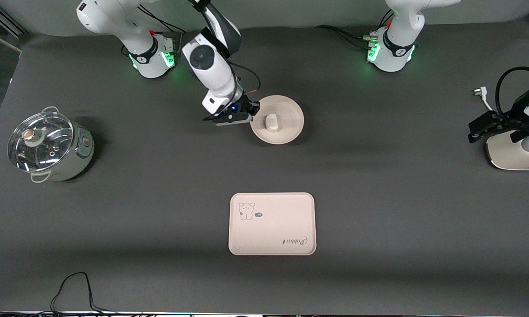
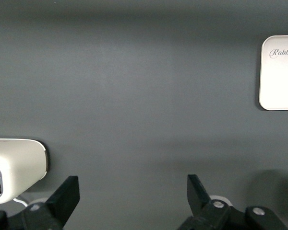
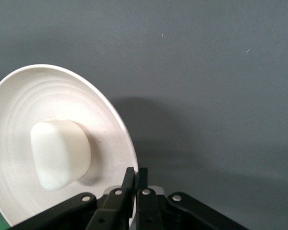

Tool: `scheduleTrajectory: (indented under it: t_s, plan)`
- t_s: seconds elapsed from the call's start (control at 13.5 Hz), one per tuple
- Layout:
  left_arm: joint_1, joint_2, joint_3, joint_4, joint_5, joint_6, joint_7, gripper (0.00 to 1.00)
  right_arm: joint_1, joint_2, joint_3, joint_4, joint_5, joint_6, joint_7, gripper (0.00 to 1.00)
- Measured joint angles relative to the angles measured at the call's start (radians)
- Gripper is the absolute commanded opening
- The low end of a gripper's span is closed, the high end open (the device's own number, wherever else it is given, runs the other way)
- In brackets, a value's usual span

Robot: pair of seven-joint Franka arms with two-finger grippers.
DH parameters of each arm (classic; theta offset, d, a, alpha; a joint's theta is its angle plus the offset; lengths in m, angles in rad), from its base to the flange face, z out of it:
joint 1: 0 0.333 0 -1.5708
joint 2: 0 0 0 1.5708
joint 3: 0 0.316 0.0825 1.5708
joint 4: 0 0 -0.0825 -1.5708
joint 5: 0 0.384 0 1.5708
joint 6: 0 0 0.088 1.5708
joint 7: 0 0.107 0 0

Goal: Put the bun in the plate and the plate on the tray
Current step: 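Carry the plate with the right gripper onto the cream tray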

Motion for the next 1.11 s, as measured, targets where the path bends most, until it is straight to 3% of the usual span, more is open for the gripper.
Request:
scheduleTrajectory:
  t_s: [0.3,0.52,0.67,1.11]
  plan:
    - [0.000,0.001,0.000,0.000,-0.001,0.001,0.000,1.00,-0.028,-0.082,0.000,-0.002,0.000,-0.051,-0.029,0.00]
    - [0.003,0.001,0.000,0.000,-0.001,0.001,0.000,1.00,-0.090,-0.016,-0.002,0.063,0.000,-0.049,-0.078,0.00]
    - [0.009,0.001,0.000,0.000,-0.001,0.000,0.000,1.00,-0.137,0.088,-0.005,0.181,0.000,-0.054,-0.110,0.00]
    - [0.011,0.002,0.000,-0.001,-0.001,0.002,0.000,1.00,-0.276,0.469,-0.011,0.738,0.031,-0.237,-0.136,0.00]
